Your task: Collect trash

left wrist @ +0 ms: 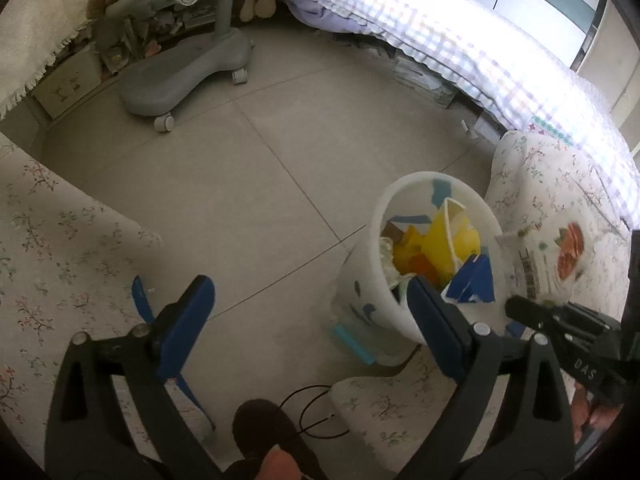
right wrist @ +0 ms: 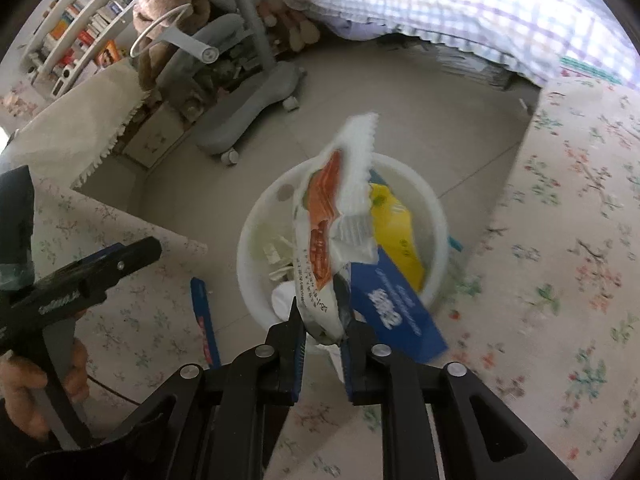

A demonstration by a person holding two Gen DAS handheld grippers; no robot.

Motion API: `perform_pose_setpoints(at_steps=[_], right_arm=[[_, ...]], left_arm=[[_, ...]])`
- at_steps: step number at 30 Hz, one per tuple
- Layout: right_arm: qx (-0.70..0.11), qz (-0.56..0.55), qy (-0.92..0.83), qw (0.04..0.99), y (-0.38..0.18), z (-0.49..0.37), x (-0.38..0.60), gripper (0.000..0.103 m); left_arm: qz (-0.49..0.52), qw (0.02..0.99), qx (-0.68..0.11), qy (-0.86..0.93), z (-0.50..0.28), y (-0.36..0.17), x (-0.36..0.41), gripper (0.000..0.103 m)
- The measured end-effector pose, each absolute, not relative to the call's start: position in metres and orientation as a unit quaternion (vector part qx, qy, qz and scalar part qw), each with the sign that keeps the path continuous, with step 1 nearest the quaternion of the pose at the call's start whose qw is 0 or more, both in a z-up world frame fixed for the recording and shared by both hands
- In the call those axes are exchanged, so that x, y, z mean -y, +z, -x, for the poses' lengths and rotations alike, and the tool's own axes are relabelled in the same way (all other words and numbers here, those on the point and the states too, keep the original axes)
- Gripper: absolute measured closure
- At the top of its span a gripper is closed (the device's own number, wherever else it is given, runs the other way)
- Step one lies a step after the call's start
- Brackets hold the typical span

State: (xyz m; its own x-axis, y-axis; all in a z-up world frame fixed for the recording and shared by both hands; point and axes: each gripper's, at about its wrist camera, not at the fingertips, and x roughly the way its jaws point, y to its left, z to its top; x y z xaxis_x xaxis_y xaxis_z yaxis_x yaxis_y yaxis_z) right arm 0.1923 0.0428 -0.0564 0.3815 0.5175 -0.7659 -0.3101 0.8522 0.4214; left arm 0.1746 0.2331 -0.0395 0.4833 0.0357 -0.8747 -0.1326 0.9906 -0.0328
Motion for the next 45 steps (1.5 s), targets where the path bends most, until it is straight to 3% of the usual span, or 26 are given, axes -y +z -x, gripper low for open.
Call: perform_pose_setpoints(at_steps=[3, 7, 16, 26, 33, 37, 45], right_arm=[[-0.501, -0.119, 0.255, 0.819, -0.059, -0.195, -0.042, 0.076], [-0.486, -0.115, 0.241, 0.832, -0.052, -0.186, -0.031, 0.047], [-0.435, -0.134, 0.211, 0.865, -0.009, -0.131, 0.028, 0.038], [-0.407, -0.079, 0.101, 0.904, 0.014, -0.031, 0.111, 0.025], [-0.374, -0.059, 0.047, 0.924, 0.011, 0.028, 0.147, 0.022], [-0.347, -0.046, 0.025, 0.936, -0.001, 0.053, 0.154, 0.015], [-0.333, -0.035, 0.008, 0.942, -0.035, 0.070, 0.152, 0.015]], left_arm=[[0.044, 0.860, -0.506, 0.049, -0.172, -0.040, -0.237, 0.006], [0.040, 0.860, -0.507, 0.044, -0.168, -0.040, -0.235, 0.005], [0.029, 0.865, -0.501, -0.012, -0.142, -0.025, -0.197, 0.001], [0.040, 0.882, -0.464, -0.071, -0.076, -0.002, -0.132, 0.001], [0.006, 0.902, -0.424, -0.083, -0.033, 0.002, -0.097, 0.001], [-0.006, 0.905, -0.421, -0.066, -0.014, -0.015, -0.085, 0.001], [-0.040, 0.911, -0.408, -0.049, 0.001, -0.036, -0.057, 0.001]])
